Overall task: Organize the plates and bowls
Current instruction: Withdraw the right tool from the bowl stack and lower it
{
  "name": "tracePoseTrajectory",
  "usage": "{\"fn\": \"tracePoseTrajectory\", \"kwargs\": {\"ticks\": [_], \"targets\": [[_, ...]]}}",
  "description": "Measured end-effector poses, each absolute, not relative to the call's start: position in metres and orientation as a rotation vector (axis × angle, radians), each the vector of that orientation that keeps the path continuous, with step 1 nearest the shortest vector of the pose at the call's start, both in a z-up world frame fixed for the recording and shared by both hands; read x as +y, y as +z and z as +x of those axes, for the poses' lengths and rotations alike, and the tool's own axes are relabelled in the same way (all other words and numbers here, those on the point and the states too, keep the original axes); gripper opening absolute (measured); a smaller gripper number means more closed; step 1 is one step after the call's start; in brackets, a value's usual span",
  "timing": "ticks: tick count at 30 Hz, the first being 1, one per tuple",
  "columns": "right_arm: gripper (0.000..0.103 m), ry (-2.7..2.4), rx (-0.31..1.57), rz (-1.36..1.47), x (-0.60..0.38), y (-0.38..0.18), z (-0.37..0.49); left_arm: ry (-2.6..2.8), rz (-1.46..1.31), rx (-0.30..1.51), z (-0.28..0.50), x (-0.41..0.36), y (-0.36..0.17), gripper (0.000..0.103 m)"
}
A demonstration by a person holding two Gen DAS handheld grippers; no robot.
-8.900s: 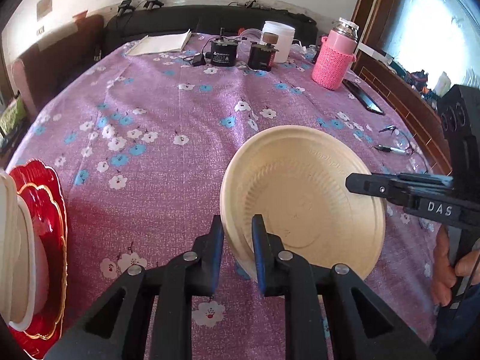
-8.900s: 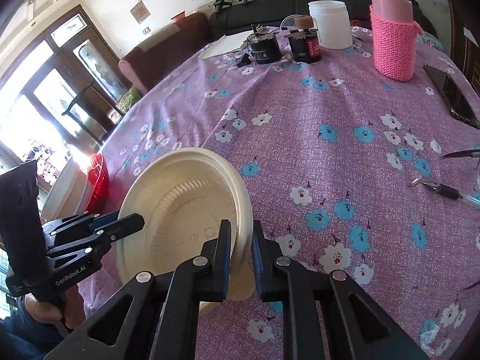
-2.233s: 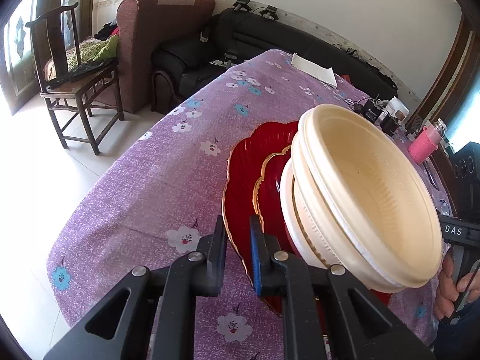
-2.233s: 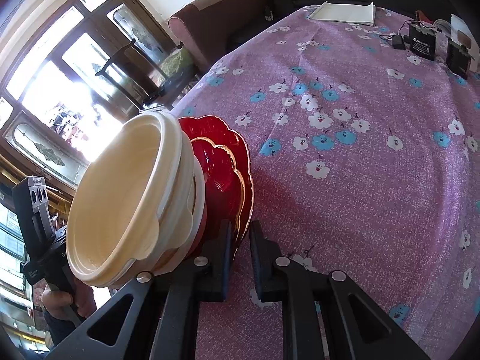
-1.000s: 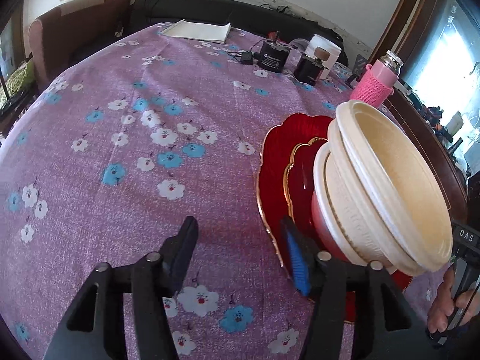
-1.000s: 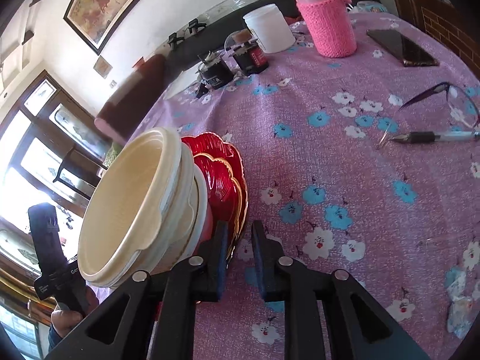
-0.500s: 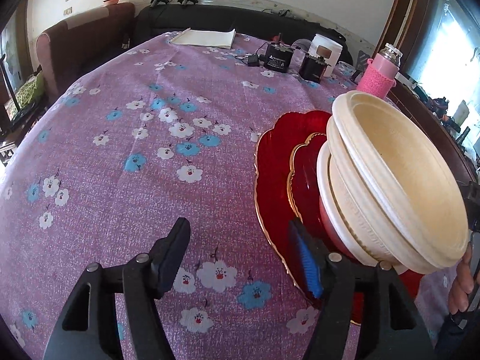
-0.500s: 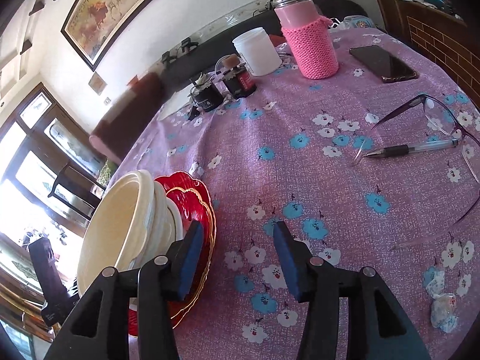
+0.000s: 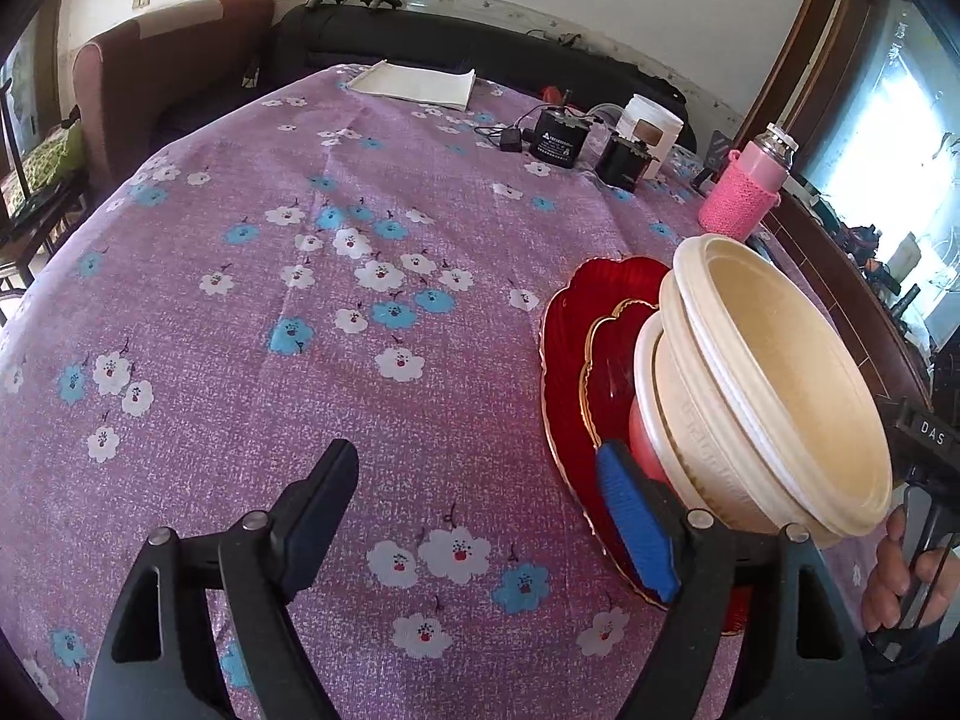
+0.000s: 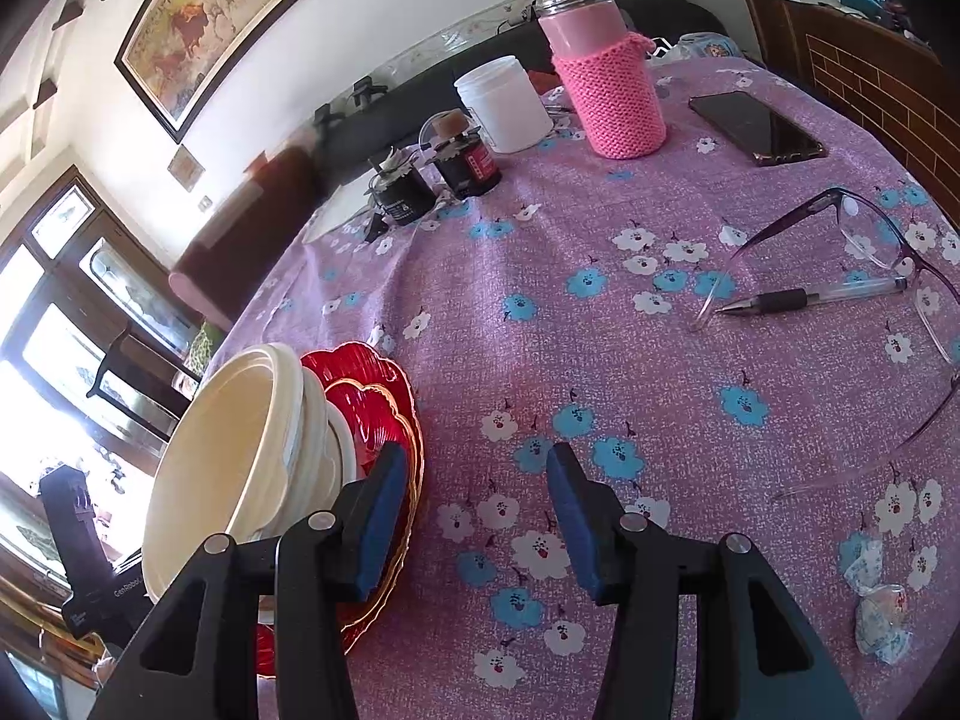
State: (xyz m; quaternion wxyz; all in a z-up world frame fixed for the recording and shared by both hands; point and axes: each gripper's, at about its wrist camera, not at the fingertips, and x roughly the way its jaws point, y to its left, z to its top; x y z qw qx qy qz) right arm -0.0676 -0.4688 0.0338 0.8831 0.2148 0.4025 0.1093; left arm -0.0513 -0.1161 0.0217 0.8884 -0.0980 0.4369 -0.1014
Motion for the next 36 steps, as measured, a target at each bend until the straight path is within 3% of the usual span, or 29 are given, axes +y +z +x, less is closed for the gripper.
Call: {"fn": "tracePoseTrajectory", "kwargs": {"ticks": [11,17,36], "targets": [[0.059,0.130,0.804,0.385,-0.470,0.038,-0.071,-0.214,-0.196,0.793,-0.092,-0.108,0.026,0.088],[0.062,0.033,0.804,0.360,-0.477,0.037,-0.079,-0.195,-0.189,0.670,-0.111,-0.106,0.038,0.103],[0.073,-0.030,0.852,0.270,-0.445,0.014,-0.152,-0.164,-0.094,0.671,-0.137,-0.100,0.048,0.103]]}}
